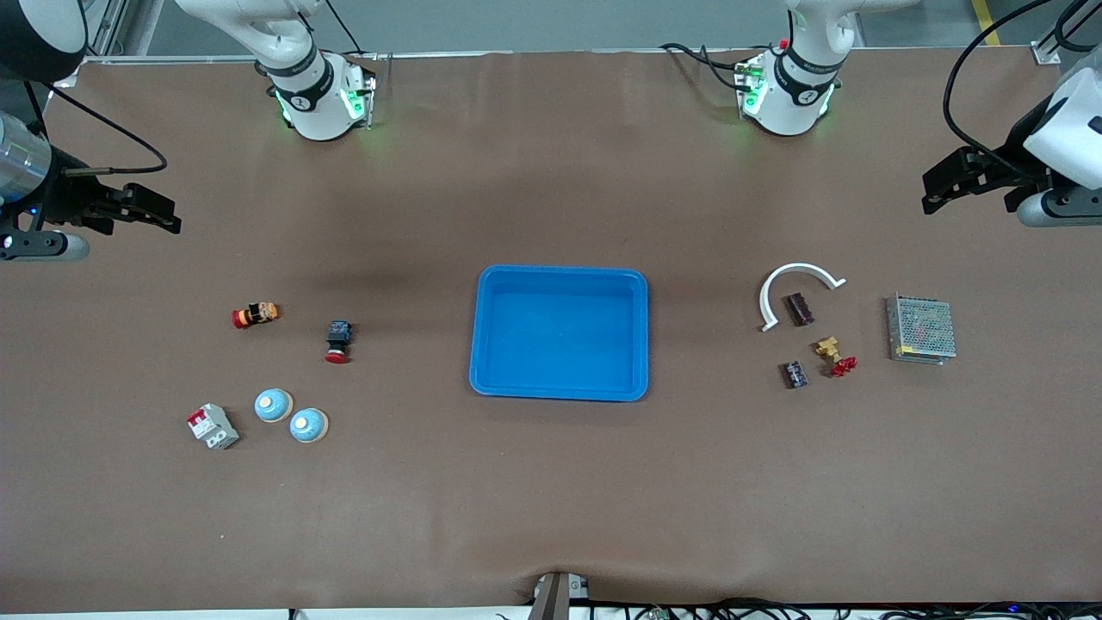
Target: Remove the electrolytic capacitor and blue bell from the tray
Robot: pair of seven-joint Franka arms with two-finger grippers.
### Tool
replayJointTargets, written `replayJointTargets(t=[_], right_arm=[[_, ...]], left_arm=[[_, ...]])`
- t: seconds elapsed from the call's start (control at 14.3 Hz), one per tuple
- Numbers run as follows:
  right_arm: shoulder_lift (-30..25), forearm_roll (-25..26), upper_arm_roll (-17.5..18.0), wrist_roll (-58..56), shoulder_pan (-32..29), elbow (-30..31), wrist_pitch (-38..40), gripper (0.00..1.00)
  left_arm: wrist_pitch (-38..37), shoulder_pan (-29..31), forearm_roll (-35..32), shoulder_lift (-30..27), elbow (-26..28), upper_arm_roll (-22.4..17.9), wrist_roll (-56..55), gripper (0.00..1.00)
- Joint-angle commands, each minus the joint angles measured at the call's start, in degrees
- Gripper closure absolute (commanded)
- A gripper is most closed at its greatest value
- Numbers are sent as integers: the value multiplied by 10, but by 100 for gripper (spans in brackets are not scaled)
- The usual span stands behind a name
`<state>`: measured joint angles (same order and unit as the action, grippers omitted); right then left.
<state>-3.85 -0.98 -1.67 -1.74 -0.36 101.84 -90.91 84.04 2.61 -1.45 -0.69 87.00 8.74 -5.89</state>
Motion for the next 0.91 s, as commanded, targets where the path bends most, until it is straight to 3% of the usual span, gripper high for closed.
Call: replayJointTargets(t=[0.0, 0.28, 0.84], right_arm=[[-12, 16, 4, 2, -1, -3, -2, 0], [-12, 15, 3, 3, -7, -35, 12, 0], [-12, 13, 3, 3, -10, -38, 13, 0]], left_arm=[[-1, -2, 7, 5, -12, -1, 8, 0], [-2, -1, 7, 5, -12, -1, 11, 0], [-1, -1, 7, 3, -12, -1, 11, 0]])
